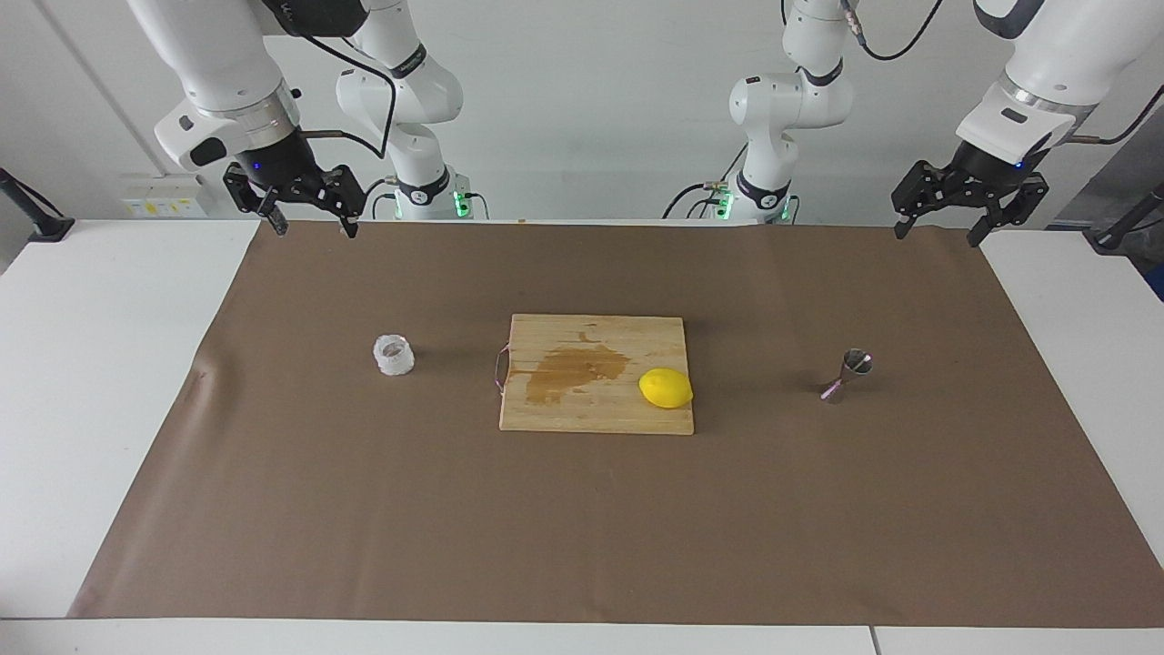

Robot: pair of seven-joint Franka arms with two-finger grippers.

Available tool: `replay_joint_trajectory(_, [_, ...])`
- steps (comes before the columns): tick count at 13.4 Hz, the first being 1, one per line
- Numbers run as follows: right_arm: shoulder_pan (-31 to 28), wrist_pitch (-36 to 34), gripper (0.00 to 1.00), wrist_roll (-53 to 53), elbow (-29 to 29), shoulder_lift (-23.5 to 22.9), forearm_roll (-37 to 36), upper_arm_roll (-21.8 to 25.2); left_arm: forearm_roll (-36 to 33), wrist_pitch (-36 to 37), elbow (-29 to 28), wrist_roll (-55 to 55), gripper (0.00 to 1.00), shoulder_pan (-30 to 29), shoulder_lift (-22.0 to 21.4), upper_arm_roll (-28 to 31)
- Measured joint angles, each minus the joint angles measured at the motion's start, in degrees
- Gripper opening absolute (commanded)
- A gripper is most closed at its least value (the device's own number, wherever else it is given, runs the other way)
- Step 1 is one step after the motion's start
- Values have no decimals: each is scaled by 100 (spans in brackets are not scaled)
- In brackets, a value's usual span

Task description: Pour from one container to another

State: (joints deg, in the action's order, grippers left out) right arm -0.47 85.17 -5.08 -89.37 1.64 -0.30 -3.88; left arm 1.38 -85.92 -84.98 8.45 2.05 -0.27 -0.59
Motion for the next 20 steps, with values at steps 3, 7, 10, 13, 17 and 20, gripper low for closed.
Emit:
replay_joint_trajectory(3, [185, 0, 100, -5, 0, 21, -65, 25, 0, 0, 0, 0, 100, 0, 1, -2])
replay_joint_trajectory(7, [282, 0, 100, -6, 0, 23, -79, 247, 0, 0, 0, 0, 100, 0, 6, -4])
replay_joint_trajectory(10, [350, 0, 100, -6, 0, 23, -78, 330, 0, 3, 0, 0, 100, 0, 9, -4])
replay_joint_trajectory(13, [350, 0, 100, -6, 0, 23, -78, 363, 0, 145, -33, -50, 100, 0, 29, -4])
replay_joint_trajectory(17, [350, 0, 100, -6, 0, 23, -78, 369, 5, 174, -213, -434, 100, -12, 306, 36])
replay_joint_trajectory(20, [350, 0, 100, -6, 0, 23, -78, 369, 96, 167, -223, -722, 100, -186, 697, 99])
